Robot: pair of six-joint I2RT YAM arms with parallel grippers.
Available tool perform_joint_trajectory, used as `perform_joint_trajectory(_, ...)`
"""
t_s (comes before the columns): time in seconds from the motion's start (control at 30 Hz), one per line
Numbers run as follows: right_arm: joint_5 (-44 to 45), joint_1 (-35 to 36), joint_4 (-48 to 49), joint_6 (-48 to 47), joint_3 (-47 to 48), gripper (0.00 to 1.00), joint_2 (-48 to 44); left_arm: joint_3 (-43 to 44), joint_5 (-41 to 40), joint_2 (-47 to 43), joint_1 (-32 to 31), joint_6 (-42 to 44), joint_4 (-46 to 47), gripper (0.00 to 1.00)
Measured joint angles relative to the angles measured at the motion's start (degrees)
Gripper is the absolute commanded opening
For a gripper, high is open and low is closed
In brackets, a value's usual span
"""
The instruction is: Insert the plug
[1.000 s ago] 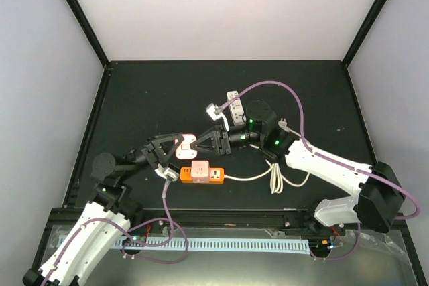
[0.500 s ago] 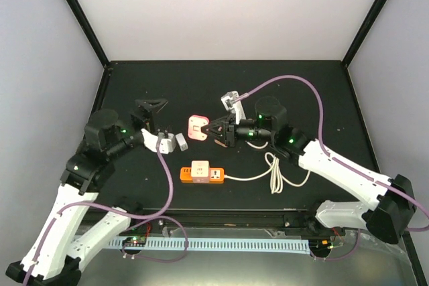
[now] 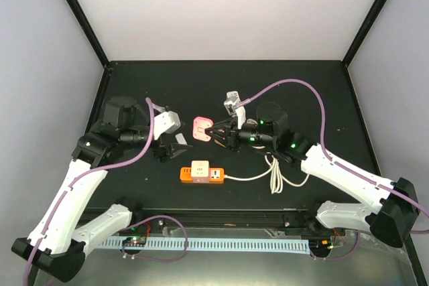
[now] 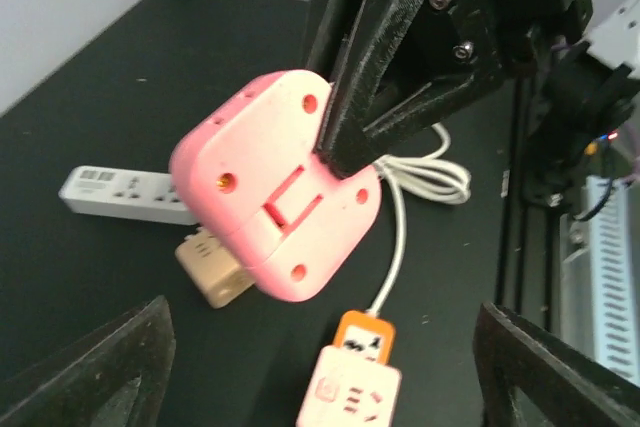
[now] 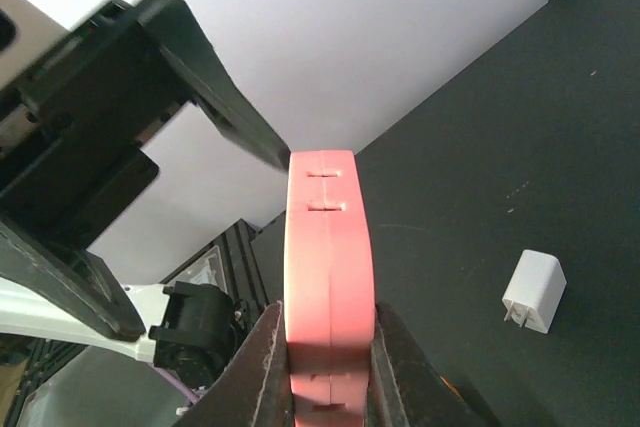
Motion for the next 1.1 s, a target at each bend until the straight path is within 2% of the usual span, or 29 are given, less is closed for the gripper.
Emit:
perform_joint_trajectory(0.2,0.92,1.07,-0.07,-1.64,-0.02,0.01,-0.22,-4.81,6.49,1.9,0.02,-10.38,6.08,0.76)
perform_joint_trajectory(0.57,2.75,3.08,-0.66,-3.91,0.02,0.01,-0.09,-4.48,9.57,5.9,4.42,-15.43,9.25,0.45)
perform_joint_trajectory(0.87,6.03,4.11,-1.6,-4.87,0.28,0.01,0.04,-4.48,11.89,7.89,6.38,-15.63,9.55,0.4)
perform_joint_trajectory(1.1,7.82,4.39,-2.67,-5.16,0.44,0.01,0.07,-4.48,9.88,8.24,6.88,-14.93,9.42,0.33)
